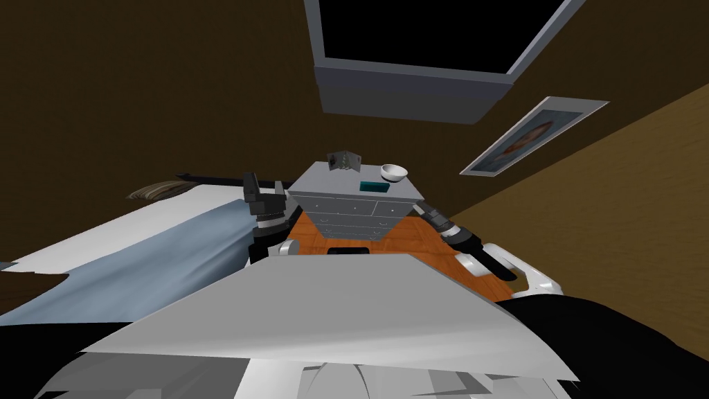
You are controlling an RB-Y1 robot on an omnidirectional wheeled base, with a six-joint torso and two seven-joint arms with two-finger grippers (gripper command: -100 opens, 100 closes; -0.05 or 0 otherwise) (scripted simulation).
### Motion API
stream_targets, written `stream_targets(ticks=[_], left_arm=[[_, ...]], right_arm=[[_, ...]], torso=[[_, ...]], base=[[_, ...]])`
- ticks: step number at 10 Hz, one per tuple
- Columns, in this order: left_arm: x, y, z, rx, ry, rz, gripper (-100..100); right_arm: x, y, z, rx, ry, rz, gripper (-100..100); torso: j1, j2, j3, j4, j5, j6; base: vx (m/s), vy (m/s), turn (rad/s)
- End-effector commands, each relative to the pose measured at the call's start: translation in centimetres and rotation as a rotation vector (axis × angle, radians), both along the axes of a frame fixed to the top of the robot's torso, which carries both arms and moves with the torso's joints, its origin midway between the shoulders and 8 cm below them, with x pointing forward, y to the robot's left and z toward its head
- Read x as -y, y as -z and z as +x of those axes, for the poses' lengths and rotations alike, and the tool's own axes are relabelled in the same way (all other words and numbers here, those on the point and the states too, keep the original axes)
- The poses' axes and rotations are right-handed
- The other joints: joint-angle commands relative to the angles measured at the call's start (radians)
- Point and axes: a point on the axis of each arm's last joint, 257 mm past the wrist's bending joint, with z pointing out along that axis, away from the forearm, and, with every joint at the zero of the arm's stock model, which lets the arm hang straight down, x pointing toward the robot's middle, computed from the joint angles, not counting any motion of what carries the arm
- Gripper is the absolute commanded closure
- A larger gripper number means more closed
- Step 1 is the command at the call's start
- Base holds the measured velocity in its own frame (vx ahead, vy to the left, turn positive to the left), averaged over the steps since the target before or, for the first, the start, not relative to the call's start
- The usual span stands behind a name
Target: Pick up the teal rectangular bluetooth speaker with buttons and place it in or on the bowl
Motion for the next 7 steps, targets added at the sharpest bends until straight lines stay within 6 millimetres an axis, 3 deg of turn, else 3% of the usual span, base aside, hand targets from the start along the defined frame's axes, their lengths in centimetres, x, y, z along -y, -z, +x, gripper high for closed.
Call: stream_targets(ticks=[1, 7], left_arm=[[0.00, 0.00, 0.00, 0.000, 0.000, 0.000, 0], [0.00, 0.00, 0.00, 0.000, 0.000, 0.000, 0]], right_arm=[[0.71, 0.11, -0.03, -0.015, -0.021, -0.057, -100], [1.33, -0.02, 0.47, -0.054, -0.111, -0.222, -100]], torso=[[0.000, 0.000, 0.000, 0.000, 0.000, 0.000], [0.000, 0.000, 0.000, 0.000, 0.000, 0.000]], base=[[-0.005, 0.018, 0.019], [0.000, 0.014, 0.007]])
